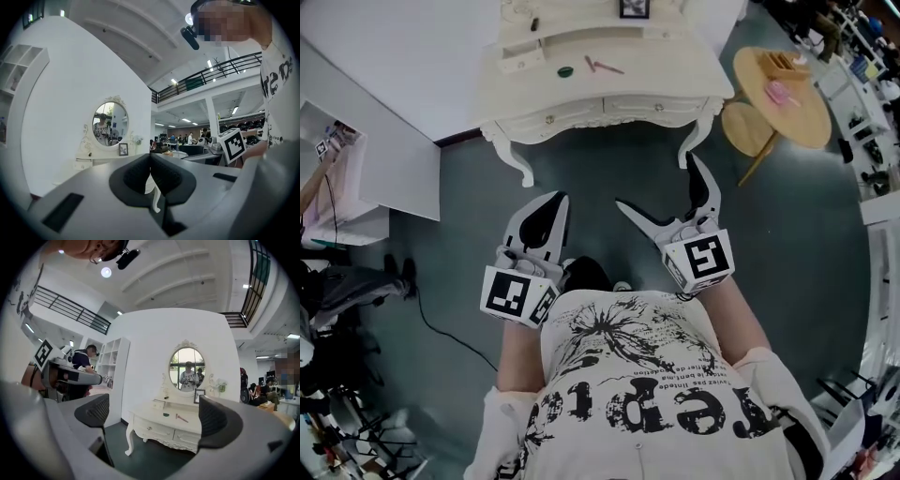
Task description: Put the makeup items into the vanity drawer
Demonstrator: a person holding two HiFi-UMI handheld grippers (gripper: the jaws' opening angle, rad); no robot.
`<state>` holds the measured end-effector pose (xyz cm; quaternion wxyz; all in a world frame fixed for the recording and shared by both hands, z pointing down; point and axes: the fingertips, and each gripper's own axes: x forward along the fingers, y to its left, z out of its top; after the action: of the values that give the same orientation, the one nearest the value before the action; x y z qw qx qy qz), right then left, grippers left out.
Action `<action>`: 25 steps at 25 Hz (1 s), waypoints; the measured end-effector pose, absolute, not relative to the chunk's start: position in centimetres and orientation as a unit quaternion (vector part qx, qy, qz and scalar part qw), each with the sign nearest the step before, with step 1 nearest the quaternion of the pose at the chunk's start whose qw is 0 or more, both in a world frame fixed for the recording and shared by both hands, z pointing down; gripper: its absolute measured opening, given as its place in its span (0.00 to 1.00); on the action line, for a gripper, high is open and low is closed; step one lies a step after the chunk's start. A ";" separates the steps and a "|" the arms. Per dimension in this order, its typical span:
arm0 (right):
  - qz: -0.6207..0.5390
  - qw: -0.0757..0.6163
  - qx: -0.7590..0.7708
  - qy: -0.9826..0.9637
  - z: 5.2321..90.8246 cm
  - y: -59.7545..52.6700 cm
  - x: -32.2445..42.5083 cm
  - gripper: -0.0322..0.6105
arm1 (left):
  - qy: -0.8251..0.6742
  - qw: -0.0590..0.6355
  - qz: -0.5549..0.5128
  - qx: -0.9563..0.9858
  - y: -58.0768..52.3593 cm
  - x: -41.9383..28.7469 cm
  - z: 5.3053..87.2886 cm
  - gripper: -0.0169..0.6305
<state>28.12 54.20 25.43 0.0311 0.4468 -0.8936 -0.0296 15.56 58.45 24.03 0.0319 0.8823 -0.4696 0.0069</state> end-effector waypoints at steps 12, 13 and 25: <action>-0.010 0.048 0.449 -0.892 27.8 39.8 22.2 0.98 | -0.476 0.040 0.009 0.879 44.4 8.9 26.4 0.05; -0.007 0.051 0.451 -0.891 28.0 37.8 21.3 0.98 | -0.473 0.041 0.007 0.880 42.3 8.0 26.5 0.05; 0.032 0.104 0.474 -0.874 28.3 12.4 9.4 0.98 | -0.431 0.011 0.014 0.902 15.8 -3.8 23.9 0.05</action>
<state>9.44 12.42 28.27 0.1037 0.4741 -0.8738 0.0318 -3.81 15.80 23.90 0.0114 0.9022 -0.4309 0.0144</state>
